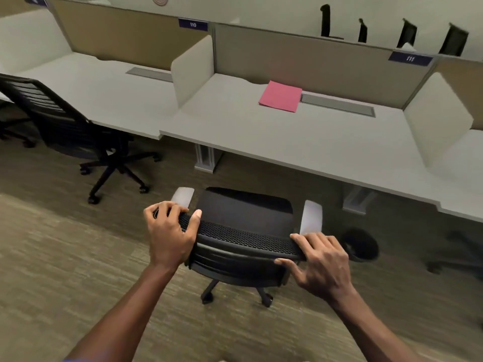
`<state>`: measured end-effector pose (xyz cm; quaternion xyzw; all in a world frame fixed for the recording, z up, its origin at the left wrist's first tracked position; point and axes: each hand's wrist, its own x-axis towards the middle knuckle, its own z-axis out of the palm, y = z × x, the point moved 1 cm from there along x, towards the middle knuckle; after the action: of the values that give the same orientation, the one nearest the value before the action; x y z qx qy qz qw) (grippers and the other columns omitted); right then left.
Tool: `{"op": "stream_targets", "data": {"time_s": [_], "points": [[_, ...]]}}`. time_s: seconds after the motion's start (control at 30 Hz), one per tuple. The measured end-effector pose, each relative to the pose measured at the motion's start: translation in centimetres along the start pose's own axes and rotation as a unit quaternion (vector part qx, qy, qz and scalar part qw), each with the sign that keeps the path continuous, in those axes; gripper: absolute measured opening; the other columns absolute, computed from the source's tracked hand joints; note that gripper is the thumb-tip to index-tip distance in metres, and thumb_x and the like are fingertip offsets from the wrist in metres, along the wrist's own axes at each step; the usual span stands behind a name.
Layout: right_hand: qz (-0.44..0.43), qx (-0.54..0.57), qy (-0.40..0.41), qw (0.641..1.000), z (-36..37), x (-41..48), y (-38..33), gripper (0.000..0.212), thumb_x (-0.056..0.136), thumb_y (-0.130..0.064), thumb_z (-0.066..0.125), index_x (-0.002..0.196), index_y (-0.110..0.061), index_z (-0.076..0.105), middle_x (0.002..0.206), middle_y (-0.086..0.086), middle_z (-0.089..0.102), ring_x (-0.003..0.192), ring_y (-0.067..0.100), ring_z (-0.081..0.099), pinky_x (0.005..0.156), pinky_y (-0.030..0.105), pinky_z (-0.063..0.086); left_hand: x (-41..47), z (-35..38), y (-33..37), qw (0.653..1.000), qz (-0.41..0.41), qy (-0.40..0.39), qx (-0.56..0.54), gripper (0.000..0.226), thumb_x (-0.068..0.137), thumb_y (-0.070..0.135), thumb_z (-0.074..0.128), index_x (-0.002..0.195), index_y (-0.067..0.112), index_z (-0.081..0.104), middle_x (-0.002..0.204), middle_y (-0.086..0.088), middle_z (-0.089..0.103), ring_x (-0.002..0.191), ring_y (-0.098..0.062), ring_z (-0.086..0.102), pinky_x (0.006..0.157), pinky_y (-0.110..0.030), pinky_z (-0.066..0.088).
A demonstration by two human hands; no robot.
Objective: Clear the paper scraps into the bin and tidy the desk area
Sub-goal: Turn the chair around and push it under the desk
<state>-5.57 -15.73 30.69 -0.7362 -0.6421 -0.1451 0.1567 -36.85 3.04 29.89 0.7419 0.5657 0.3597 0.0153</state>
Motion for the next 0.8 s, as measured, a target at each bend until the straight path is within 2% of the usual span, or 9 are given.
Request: {"op": "stream_targets", "data": {"time_s": [0.13, 0.33, 0.57, 0.67, 0.8], "points": [[0.004, -0.001, 0.006, 1.0, 0.3, 0.5, -0.1, 0.071, 0.087, -0.085, 0.053, 0.114, -0.022, 0.073, 0.097, 0.001, 0.073, 0.085, 0.025, 0.067, 0.075, 0.04, 0.051, 1.2, 0.7, -0.5, 1.0, 0.005, -0.011, 0.003, 0.042, 0.098, 0.063, 0.055, 0.091, 0.024, 0.069, 0.105, 0.005, 0.065, 0.111, -0.03, 0.054, 0.098, -0.035, 0.039], [0.012, -0.004, 0.013, 1.0, 0.8, 1.3, 0.3, 0.071, 0.087, -0.085, 0.053, 0.115, -0.023, 0.072, 0.099, 0.0, 0.073, 0.088, 0.025, 0.068, 0.077, 0.039, 0.05, 2.6, 1.9, -0.5, 0.999, 0.002, -0.042, 0.001, 0.044, 0.097, 0.068, 0.052, 0.095, 0.028, 0.069, 0.108, 0.006, 0.064, 0.116, -0.026, 0.046, 0.097, -0.039, 0.042], [0.031, -0.014, 0.01, 0.999, 1.4, 2.7, 1.9, 0.072, 0.088, -0.087, 0.049, 0.117, -0.025, 0.069, 0.098, -0.001, 0.072, 0.086, 0.024, 0.067, 0.076, 0.039, 0.049, 5.1, 3.7, 1.0, 0.996, 0.005, -0.093, -0.001, 0.058, 0.096, 0.076, 0.044, 0.102, 0.025, 0.072, 0.114, 0.004, 0.063, 0.121, -0.028, 0.043, 0.095, -0.042, 0.048], [0.032, -0.018, 0.01, 0.999, 1.7, 3.6, 3.5, 0.074, 0.088, -0.088, 0.047, 0.119, -0.024, 0.069, 0.1, -0.001, 0.071, 0.088, 0.023, 0.066, 0.076, 0.039, 0.05, 5.9, 5.0, 1.8, 0.994, 0.014, -0.105, 0.0, 0.056, 0.098, 0.074, 0.042, 0.105, 0.026, 0.07, 0.115, 0.004, 0.063, 0.122, -0.029, 0.043, 0.096, -0.042, 0.047], [0.029, -0.034, 0.001, 0.999, 1.9, 4.9, 6.5, 0.075, 0.089, -0.088, 0.044, 0.121, -0.024, 0.067, 0.102, 0.001, 0.07, 0.089, 0.024, 0.065, 0.077, 0.039, 0.052, 6.6, 7.0, 3.6, 0.992, 0.023, -0.124, 0.011, 0.05, 0.1, 0.071, 0.039, 0.104, 0.029, 0.067, 0.115, 0.003, 0.062, 0.123, -0.029, 0.044, 0.09, -0.038, 0.046]]}}
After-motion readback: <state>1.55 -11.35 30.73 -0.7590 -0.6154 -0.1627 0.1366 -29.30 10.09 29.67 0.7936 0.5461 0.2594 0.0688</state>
